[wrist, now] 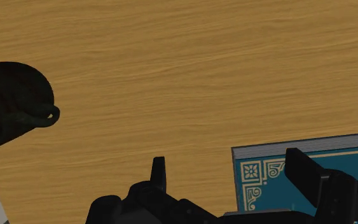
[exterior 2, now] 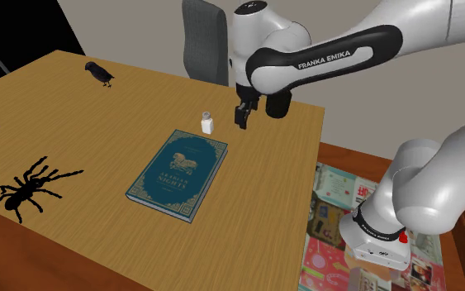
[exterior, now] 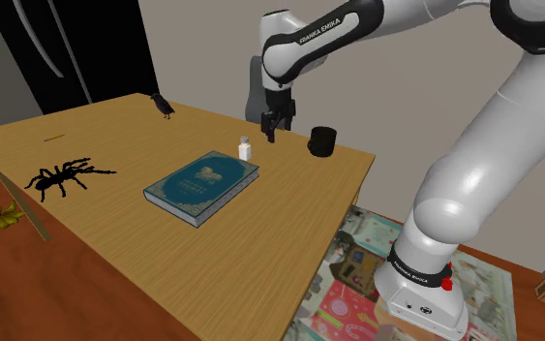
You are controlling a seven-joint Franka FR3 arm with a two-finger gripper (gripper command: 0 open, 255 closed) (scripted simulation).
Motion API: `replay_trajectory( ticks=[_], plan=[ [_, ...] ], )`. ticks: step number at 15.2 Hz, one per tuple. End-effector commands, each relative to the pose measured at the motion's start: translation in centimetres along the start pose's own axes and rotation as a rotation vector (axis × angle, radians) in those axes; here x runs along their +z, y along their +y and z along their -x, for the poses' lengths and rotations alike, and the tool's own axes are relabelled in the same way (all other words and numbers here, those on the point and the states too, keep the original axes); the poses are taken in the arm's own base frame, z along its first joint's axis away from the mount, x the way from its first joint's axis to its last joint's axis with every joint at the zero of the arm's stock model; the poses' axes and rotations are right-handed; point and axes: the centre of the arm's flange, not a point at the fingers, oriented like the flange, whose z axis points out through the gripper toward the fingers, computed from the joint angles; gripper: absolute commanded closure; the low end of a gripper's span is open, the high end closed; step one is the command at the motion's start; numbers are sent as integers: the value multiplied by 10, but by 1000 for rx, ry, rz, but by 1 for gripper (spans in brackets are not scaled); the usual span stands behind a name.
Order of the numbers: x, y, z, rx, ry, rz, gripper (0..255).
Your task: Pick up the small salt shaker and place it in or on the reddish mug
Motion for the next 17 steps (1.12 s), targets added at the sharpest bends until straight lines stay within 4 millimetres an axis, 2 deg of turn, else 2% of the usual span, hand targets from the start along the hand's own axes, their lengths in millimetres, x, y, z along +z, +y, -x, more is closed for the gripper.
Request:
replay_trajectory(
  ticks=[1,13,17],
  plan=[
    [11,5,-25,-13,15,0,0],
    [77,21,-156,-87,97,-8,0],
    [94,21,-161,-89,99,-8,0]
  ],
)
